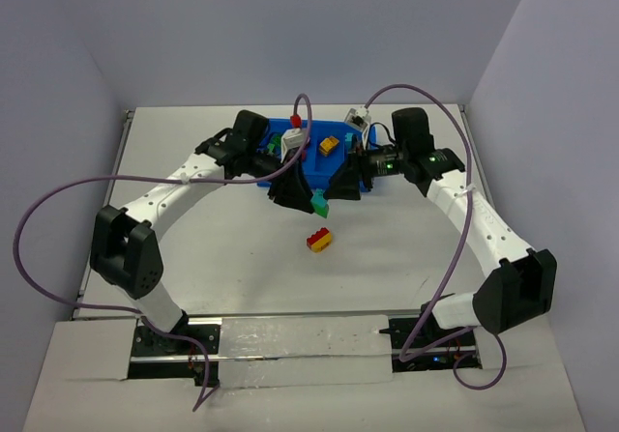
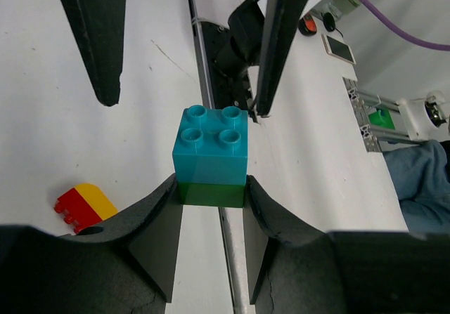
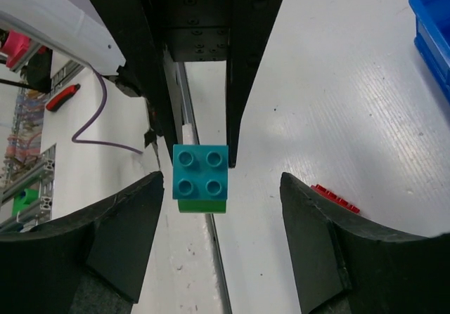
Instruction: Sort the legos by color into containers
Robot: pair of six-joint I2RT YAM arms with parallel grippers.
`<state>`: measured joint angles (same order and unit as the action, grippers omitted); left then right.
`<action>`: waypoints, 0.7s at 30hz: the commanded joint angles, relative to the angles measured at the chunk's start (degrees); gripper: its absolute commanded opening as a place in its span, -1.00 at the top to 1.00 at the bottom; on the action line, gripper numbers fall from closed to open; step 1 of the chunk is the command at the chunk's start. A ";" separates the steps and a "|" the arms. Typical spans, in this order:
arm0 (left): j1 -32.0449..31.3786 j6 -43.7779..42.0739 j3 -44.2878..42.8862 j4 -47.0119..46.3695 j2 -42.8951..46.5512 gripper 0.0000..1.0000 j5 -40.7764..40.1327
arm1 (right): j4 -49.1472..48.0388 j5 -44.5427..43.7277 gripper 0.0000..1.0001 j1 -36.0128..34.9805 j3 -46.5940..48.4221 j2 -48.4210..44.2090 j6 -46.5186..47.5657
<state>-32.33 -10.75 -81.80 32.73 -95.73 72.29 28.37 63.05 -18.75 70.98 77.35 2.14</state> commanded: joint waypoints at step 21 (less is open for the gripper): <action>-0.59 2.36 -0.91 -3.81 0.49 1.00 1.05 | -0.11 2.60 0.55 -3.93 0.61 2.37 0.41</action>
<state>-32.69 -9.14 -81.89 31.88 -95.88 71.59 28.80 64.14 -22.01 70.91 79.26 2.12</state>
